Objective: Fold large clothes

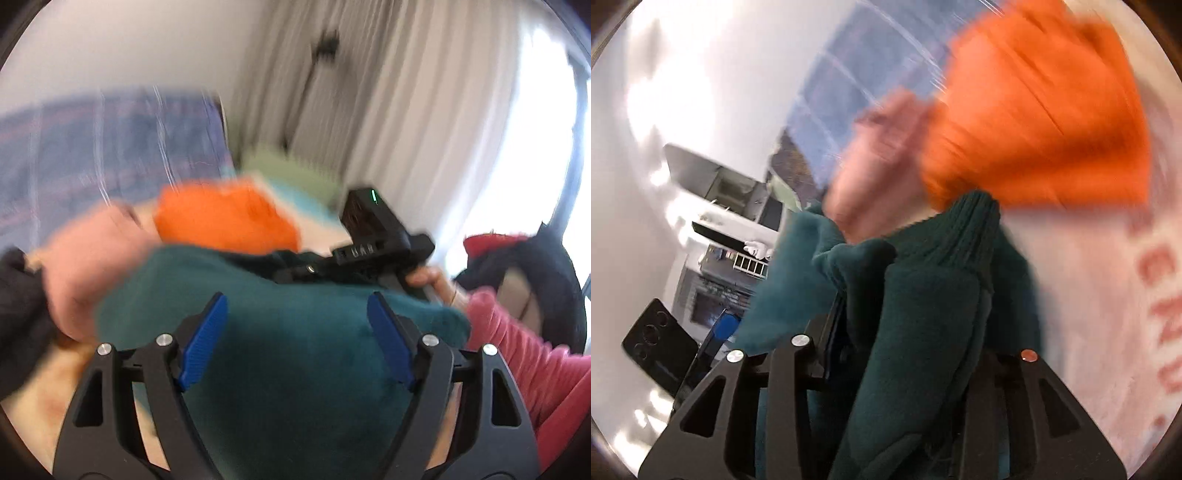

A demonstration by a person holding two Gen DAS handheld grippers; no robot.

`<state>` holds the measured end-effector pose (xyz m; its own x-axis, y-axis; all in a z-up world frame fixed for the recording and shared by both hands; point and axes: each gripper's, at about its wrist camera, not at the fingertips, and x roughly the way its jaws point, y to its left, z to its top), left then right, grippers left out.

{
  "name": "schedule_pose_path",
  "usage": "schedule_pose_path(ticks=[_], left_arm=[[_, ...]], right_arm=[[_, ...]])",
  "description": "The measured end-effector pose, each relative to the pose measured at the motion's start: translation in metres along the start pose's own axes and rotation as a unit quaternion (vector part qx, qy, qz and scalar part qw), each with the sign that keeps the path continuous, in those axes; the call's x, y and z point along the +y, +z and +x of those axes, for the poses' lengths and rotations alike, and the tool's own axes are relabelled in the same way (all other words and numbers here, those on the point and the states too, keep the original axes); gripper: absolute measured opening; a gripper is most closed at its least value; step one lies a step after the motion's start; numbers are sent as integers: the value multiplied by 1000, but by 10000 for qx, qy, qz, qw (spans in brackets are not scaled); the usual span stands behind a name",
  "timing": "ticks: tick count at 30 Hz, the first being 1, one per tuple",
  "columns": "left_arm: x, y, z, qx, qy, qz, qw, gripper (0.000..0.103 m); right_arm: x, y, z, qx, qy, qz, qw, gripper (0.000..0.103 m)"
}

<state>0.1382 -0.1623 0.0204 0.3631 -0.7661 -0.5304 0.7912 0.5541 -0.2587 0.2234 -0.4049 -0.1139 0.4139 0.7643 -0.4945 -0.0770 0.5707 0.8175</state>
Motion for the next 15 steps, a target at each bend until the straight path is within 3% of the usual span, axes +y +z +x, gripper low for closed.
schedule_pose_path(ticks=[3, 5, 7, 11, 15], left_arm=[[-27, -20, 49, 520, 342, 728, 9954, 78], [-45, -24, 51, 544, 545, 1120, 9907, 79], [-52, -27, 53, 639, 715, 1369, 9859, 79], [-50, -34, 51, 655, 773, 1433, 9845, 80], [-54, -40, 52, 632, 879, 1561, 9818, 81]], right_arm=[[-29, -12, 3, -123, 12, 112, 9999, 44], [-31, -15, -6, -185, 123, 96, 9997, 46], [-22, -17, -11, -192, -84, -79, 9997, 48], [11, -25, -21, -334, -815, -637, 9941, 49], [19, -33, -29, -590, -1011, -722, 9905, 50]])
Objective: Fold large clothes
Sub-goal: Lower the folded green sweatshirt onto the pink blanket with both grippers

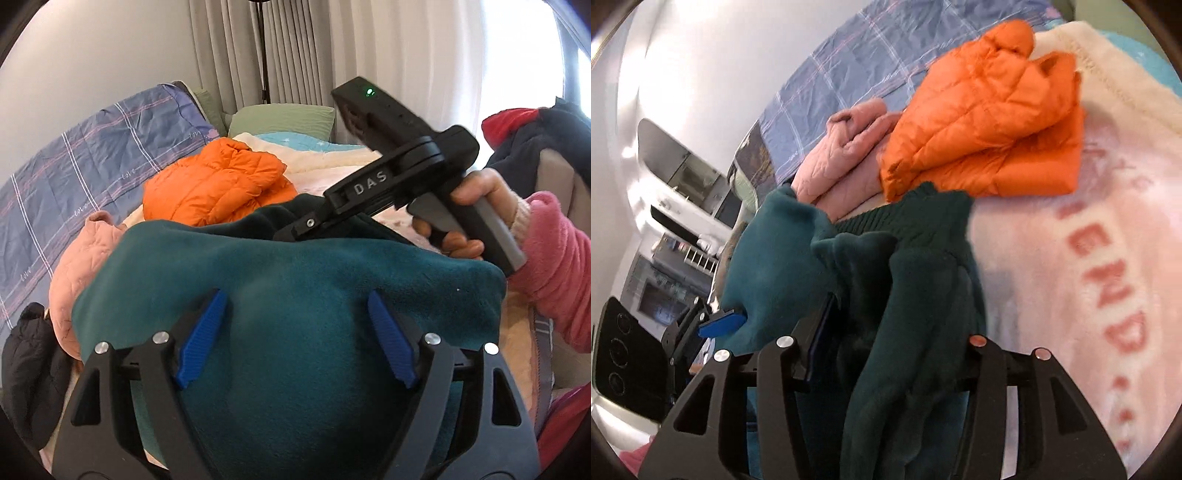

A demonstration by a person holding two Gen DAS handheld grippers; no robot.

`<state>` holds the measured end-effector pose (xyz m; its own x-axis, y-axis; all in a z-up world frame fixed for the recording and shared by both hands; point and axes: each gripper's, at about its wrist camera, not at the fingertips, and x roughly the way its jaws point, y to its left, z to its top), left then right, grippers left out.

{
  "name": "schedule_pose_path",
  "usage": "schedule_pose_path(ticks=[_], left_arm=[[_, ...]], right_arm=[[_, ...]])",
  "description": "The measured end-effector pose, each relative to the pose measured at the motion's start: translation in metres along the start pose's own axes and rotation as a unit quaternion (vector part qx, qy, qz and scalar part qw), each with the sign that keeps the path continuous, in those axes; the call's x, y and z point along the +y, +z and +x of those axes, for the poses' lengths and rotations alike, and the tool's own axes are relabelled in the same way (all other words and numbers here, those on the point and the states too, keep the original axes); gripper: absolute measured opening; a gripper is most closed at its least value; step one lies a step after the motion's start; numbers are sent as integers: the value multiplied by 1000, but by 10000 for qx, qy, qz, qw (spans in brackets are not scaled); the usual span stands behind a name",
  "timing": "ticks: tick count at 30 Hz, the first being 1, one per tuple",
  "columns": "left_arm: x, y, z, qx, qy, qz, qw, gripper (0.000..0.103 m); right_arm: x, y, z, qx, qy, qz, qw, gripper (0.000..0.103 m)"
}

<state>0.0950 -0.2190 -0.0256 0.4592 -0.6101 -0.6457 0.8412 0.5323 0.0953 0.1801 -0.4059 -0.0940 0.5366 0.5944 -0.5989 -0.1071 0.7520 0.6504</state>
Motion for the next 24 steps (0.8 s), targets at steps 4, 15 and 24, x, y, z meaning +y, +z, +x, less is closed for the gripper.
schedule_pose_path(ticks=[4, 15, 24], left_arm=[[-1, -1, -5, -275, 247, -123, 9992, 81], [-1, 5, 8, 34, 587, -134, 9982, 83], [-12, 4, 9, 74, 881, 21, 9961, 84]], right_arm=[[-6, 8, -6, -340, 335, 180, 9987, 40], [-15, 13, 22, -155, -983, -2, 9950, 76], [34, -74, -102, -1583, -411, -438, 9856, 53]])
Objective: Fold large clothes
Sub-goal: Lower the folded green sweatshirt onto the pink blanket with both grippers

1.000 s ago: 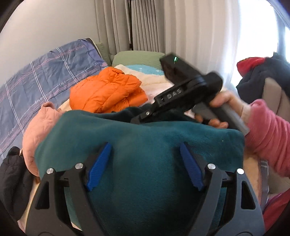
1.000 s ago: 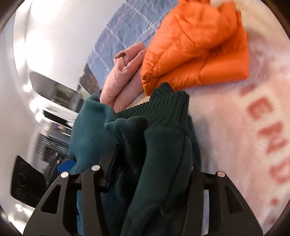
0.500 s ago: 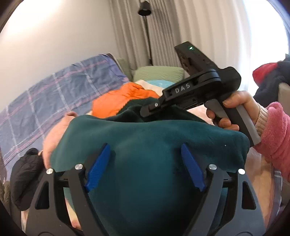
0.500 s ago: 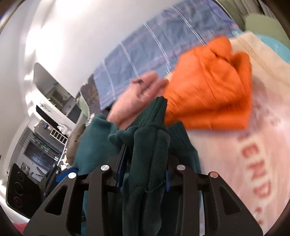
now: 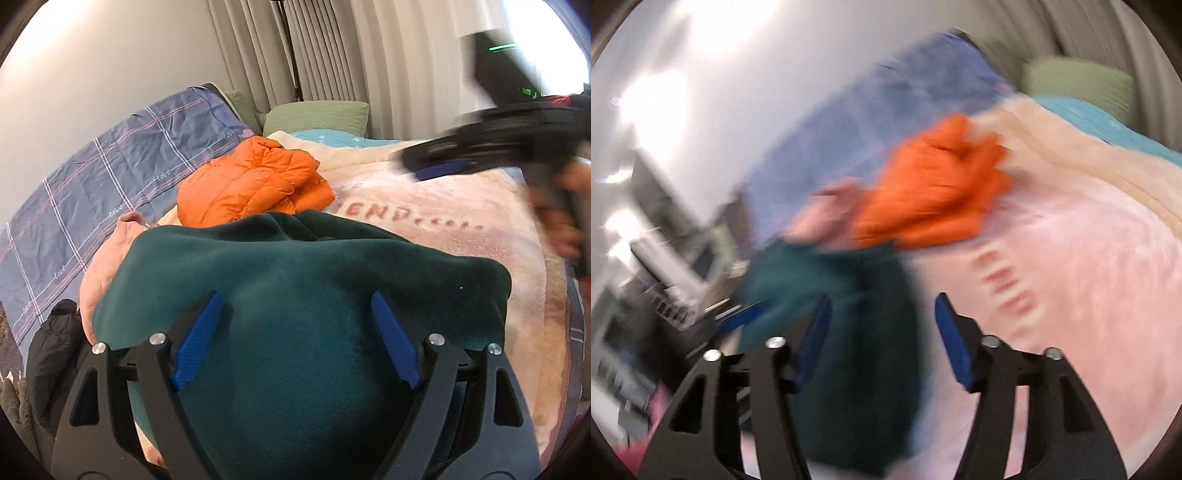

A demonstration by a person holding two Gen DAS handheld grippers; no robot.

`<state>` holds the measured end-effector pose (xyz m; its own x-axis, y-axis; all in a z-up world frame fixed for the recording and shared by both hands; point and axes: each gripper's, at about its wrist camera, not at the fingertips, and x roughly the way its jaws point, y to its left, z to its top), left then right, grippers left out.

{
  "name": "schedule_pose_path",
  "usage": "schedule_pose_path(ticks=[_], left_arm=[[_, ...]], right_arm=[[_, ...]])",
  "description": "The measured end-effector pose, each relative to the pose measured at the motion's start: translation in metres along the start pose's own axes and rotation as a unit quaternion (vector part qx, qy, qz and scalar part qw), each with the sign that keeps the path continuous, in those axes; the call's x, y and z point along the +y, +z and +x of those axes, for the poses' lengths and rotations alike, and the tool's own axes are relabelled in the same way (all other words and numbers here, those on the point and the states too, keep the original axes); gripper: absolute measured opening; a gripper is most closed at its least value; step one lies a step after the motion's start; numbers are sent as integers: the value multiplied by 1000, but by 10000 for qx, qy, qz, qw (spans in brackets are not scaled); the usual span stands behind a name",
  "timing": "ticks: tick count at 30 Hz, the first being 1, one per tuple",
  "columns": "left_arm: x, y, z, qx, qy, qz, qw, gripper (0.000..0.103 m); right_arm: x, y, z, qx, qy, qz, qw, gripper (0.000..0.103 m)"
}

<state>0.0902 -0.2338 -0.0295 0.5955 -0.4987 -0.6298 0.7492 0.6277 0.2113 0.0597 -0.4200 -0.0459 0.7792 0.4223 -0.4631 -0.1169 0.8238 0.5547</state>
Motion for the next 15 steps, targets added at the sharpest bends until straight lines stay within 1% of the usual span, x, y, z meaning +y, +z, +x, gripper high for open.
schedule_pose_path(ticks=[1, 2, 3, 4, 5, 6, 7, 8, 9, 10, 12, 13, 14, 15], left_arm=[[-2, 0, 0, 9, 45, 18, 10000, 84], [-3, 0, 0, 12, 81, 40, 10000, 84], [-4, 0, -1, 12, 104, 59, 9999, 84], [-5, 0, -1, 10, 110, 64, 9999, 84], [-4, 0, -2, 5, 102, 51, 9999, 84], [-3, -1, -4, -6, 74, 20, 10000, 84], [-2, -2, -5, -5, 37, 5, 10000, 84], [-1, -3, -6, -4, 22, 15, 10000, 84], [-2, -4, -9, -16, 35, 51, 10000, 84], [-5, -4, -15, -48, 120, 121, 9998, 84], [-7, -1, -25, -75, 250, 164, 9995, 84], [-5, 2, -33, -132, 243, 139, 9995, 79], [-2, 8, -43, -277, 171, 93, 9994, 65], [0, 12, -48, -356, 115, 60, 9993, 58]], right_arm=[[13, -11, -11, -74, 129, -211, 9997, 52], [33, -30, -20, -132, 228, -533, 9982, 52], [44, -43, -18, -106, 237, -692, 9973, 50], [48, -58, -17, 1, 138, -735, 9972, 50], [48, -71, 0, 242, -188, -630, 9975, 49], [45, -78, 22, 443, -458, -462, 9969, 40], [35, -87, 37, 582, -588, -278, 9962, 22], [19, -97, 49, 630, -590, 74, 9962, 12], [10, -100, 51, 558, -537, 368, 9963, 6], [3, -101, 52, 505, -410, 600, 9961, 5], [2, -97, 51, 506, -346, 605, 9963, 5], [3, -96, 52, 520, -359, 567, 9964, 5], [3, -96, 55, 544, -383, 527, 9964, 5], [4, -97, 56, 548, -414, 469, 9965, 5]])
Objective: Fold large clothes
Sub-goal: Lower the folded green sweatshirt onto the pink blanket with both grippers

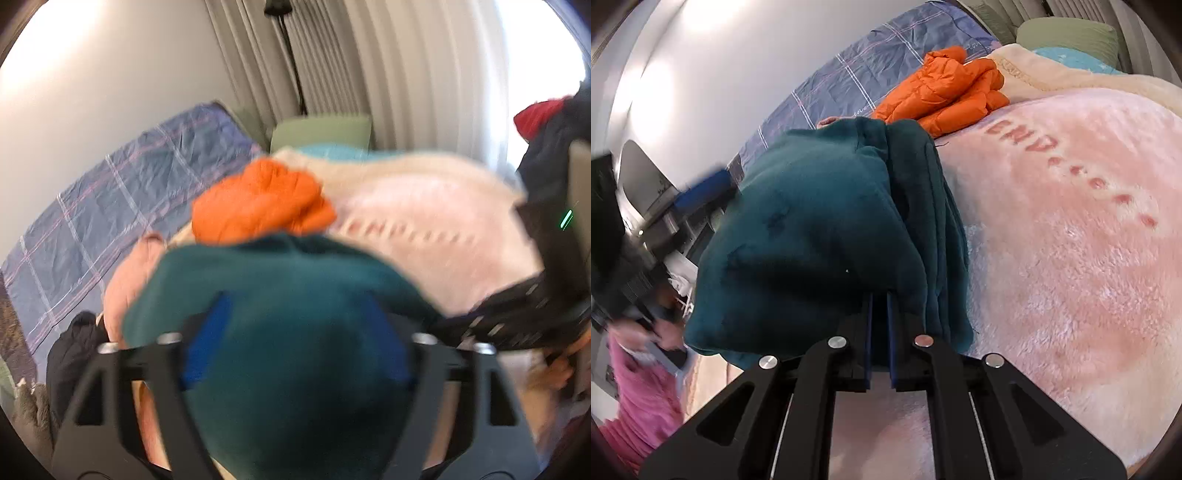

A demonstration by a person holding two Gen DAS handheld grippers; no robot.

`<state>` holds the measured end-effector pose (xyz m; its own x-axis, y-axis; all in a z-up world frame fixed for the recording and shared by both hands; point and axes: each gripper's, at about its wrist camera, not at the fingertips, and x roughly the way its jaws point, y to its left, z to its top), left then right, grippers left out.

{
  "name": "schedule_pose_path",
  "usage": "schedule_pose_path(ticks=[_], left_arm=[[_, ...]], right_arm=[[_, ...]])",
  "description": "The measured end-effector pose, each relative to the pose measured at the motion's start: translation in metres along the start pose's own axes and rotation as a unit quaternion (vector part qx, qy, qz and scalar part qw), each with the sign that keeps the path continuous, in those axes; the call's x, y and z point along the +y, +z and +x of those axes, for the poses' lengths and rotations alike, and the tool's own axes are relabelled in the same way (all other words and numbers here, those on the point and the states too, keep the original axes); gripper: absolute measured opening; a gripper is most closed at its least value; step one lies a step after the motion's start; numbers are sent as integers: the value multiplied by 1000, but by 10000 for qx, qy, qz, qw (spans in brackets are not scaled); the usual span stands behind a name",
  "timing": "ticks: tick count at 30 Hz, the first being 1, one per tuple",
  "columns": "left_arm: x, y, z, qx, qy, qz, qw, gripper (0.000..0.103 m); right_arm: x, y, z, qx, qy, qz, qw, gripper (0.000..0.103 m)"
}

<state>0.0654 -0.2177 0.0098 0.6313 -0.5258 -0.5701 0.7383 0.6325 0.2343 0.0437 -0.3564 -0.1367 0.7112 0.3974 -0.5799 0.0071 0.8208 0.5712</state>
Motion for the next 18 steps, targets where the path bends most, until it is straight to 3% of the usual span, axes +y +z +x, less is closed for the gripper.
schedule_pose_path(ticks=[2, 4, 7, 8, 9, 12, 15, 18], left_arm=[[10, 17, -4, -92, -93, -181, 9998, 36], [15, 31, 9, 61, 49, -261, 9996, 28], [17, 38, 61, 799, 237, -205, 9963, 30], [13, 30, 85, 1195, 339, -50, 9922, 41], [10, 20, 104, 1413, 440, 92, 9889, 40], [21, 8, 126, 1556, 271, -273, 9871, 42], [11, 7, 121, 1464, 486, -76, 9880, 42], [12, 3, 115, 1345, 469, -149, 9897, 42]], right_arm=[[3, 1, 0, -28, -125, -163, 9998, 5], [6, 0, 0, -66, -217, -245, 9994, 5], [14, -9, -11, -125, -360, -414, 9984, 6], [14, -11, -11, -153, -410, -473, 9979, 6], [14, -12, -9, -137, -503, -484, 9975, 6], [13, -18, -5, -245, -549, -423, 9973, 6], [21, -17, -3, -200, -792, -647, 9946, 8], [27, -17, -4, -172, -902, -865, 9920, 8]])
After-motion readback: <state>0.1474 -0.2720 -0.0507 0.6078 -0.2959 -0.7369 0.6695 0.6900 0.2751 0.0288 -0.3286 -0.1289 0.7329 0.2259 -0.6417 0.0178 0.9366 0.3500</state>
